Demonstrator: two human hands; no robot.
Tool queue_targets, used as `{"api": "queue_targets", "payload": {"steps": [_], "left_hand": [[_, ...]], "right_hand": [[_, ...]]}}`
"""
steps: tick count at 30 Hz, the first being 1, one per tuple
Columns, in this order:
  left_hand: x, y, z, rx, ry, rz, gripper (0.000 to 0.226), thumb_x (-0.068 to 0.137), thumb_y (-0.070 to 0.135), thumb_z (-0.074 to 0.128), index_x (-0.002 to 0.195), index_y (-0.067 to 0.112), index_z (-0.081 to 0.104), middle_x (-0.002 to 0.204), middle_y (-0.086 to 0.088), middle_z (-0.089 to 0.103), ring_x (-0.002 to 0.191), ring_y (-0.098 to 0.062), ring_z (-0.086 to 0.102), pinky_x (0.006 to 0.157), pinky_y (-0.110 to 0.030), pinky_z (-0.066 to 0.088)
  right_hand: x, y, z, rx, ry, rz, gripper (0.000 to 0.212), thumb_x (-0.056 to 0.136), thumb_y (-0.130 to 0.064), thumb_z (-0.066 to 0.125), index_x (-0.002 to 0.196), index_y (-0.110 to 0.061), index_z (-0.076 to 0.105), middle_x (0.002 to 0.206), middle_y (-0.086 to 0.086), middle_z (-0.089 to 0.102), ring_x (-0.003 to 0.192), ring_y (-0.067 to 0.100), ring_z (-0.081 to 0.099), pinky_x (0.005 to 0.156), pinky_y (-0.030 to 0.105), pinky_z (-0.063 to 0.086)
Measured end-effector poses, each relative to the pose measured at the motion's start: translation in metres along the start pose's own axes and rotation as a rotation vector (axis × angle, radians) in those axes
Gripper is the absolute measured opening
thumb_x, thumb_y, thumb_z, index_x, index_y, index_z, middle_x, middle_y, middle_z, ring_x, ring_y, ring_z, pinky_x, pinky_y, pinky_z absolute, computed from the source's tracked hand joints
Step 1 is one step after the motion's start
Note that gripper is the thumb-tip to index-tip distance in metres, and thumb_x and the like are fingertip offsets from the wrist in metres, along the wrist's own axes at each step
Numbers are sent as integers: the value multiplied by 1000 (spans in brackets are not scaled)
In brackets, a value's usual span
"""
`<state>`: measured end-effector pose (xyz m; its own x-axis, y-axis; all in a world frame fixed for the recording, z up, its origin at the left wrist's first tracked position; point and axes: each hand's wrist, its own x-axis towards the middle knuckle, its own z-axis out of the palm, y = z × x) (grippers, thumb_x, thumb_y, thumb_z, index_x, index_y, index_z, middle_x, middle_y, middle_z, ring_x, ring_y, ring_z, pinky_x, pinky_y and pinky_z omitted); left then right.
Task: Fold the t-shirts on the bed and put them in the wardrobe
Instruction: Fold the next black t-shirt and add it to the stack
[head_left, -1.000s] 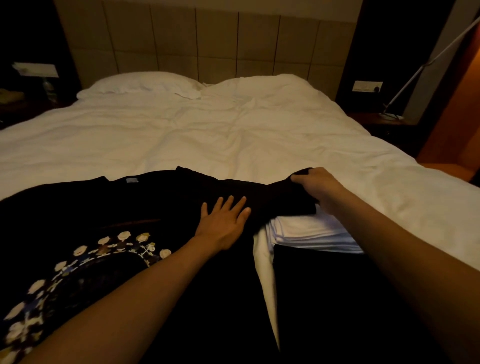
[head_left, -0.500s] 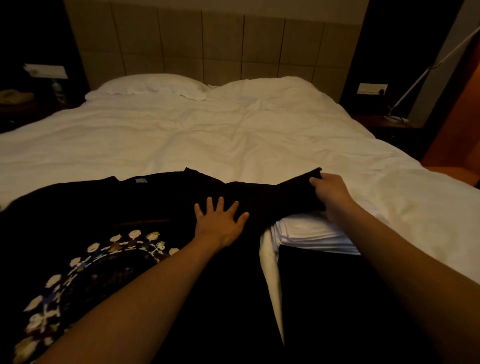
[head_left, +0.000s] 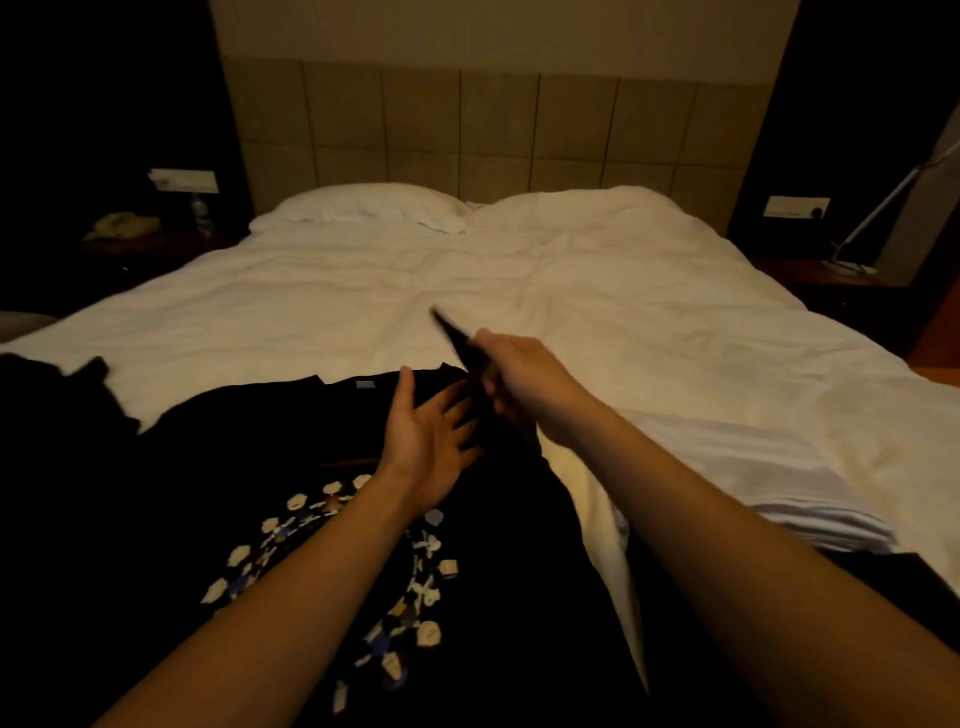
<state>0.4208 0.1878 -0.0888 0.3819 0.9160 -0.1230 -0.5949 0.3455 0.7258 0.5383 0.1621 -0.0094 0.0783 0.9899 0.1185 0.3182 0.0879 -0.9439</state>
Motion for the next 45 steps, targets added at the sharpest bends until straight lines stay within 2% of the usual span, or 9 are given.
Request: {"api": "queue_targets", "payload": {"steps": [3, 7, 12, 17, 20, 25, 31, 36, 45], "left_hand": [[-19, 5, -17, -48, 74, 15, 73, 95, 66, 33, 124, 7, 65, 118, -19, 68, 108, -34, 64, 99, -44, 45], [-24, 4, -27, -36, 278, -14, 31, 104, 19, 40, 132, 19, 55, 119, -18, 65, 107, -37, 64, 89, -53, 53], [-42, 10, -33, 28, 356, 120, 47, 106, 6, 29, 147, 28, 39, 111, -5, 56, 107, -29, 57, 104, -54, 44], [-51, 1, -53, 933, 591, 361, 66, 100, 18, 50, 156, 25, 15, 159, -5, 25, 142, -23, 31, 114, -40, 31], [-38, -4, -51, 1458, 436, 565, 64, 101, 30, 48, 157, 26, 16, 163, -1, 16, 150, -20, 13, 121, -40, 18], [0, -20, -64, 2077, 147, 256, 59, 102, 56, 22, 156, 34, 15, 165, 0, 10, 152, -19, 2, 121, -43, 0], [-1, -25, -72, 2137, 128, 207, 63, 100, 61, 19, 156, 34, 11, 165, 1, 4, 152, -17, -2, 122, -43, -2], [-33, -25, -75, 2185, 74, 159, 68, 96, 68, 20, 156, 37, 7, 165, 3, 1, 151, -17, -5, 121, -42, -3], [-104, -4, -73, 2008, 161, 148, 62, 101, 60, 21, 156, 33, 14, 165, -1, 9, 152, -19, 4, 122, -39, 4]], "right_hand": [[-4, 6, 22, 51, -47, 84, 34, 102, -39, 41, 104, -17, 67, 59, -2, 57, 49, 13, 52, 46, 23, 41], [-8, 28, 30, 55, 228, 72, 32, 99, -32, 47, 93, -10, 70, 71, 2, 66, 67, 19, 59, 65, 33, 48], [-27, 74, 22, -237, 467, 155, 33, 97, -27, 49, 122, -13, 65, 117, 6, 67, 106, 23, 61, 80, 29, 42], [-47, 119, 30, -459, 396, 285, 51, 93, -41, 55, 137, -14, 53, 126, 10, 63, 116, 31, 57, 91, 37, 47], [-54, 128, 31, -539, 392, 243, 49, 92, -43, 58, 132, -15, 56, 122, 7, 63, 110, 30, 59, 85, 36, 48], [-55, 132, 30, -626, 396, 239, 40, 96, -35, 58, 131, -16, 55, 119, 7, 60, 109, 27, 58, 84, 35, 47], [-61, 131, 33, -849, 404, 134, 43, 100, -31, 49, 141, -19, 46, 132, 7, 53, 119, 27, 47, 96, 36, 38], [-63, 131, 39, -918, 185, 49, 50, 104, -43, 33, 148, -21, 41, 156, 1, 36, 145, 23, 28, 118, 37, 24], [-90, 98, 52, -898, 119, 48, 53, 105, -43, 30, 149, -17, 39, 160, 2, 28, 150, 24, 15, 121, 39, 17]]}}
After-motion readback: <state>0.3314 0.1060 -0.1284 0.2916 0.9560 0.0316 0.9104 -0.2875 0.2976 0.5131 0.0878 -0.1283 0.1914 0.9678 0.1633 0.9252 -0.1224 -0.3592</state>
